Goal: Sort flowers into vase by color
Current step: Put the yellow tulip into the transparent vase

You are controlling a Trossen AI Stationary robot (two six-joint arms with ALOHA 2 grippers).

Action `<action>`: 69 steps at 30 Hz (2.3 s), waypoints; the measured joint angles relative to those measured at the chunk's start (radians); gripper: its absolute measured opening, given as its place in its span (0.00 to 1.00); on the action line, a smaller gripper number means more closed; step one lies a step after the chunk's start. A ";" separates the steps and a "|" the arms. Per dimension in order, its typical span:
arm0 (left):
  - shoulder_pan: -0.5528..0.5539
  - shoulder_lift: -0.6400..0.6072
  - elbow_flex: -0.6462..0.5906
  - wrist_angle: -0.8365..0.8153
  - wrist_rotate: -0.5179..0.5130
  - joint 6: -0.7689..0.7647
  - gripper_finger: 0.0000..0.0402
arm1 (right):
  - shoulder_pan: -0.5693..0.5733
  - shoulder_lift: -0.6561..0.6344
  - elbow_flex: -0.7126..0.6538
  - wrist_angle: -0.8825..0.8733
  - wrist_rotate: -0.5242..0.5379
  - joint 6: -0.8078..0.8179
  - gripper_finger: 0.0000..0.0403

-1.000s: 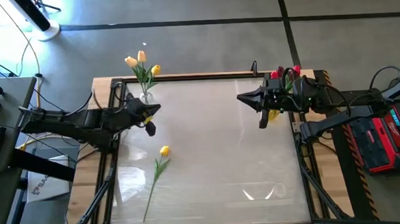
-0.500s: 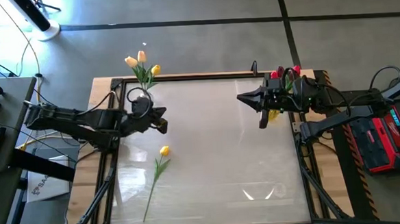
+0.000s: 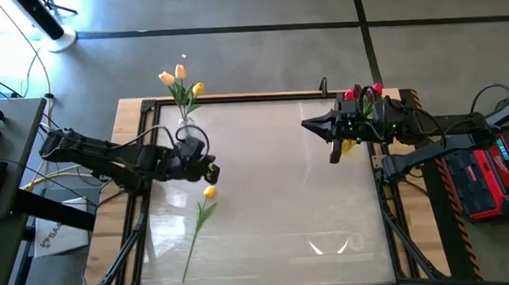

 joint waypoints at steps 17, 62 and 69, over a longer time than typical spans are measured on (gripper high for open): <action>-0.227 0.011 0.003 -0.311 0.202 -0.565 0.00 | 0.000 0.000 0.000 0.000 0.000 0.000 0.00; -0.413 0.421 -0.004 -0.150 0.464 -0.842 0.38 | 0.000 0.000 0.000 0.000 0.000 0.000 0.00; -0.371 0.422 -0.139 0.117 0.554 -0.824 0.38 | 0.000 0.000 0.000 0.000 0.000 0.000 0.00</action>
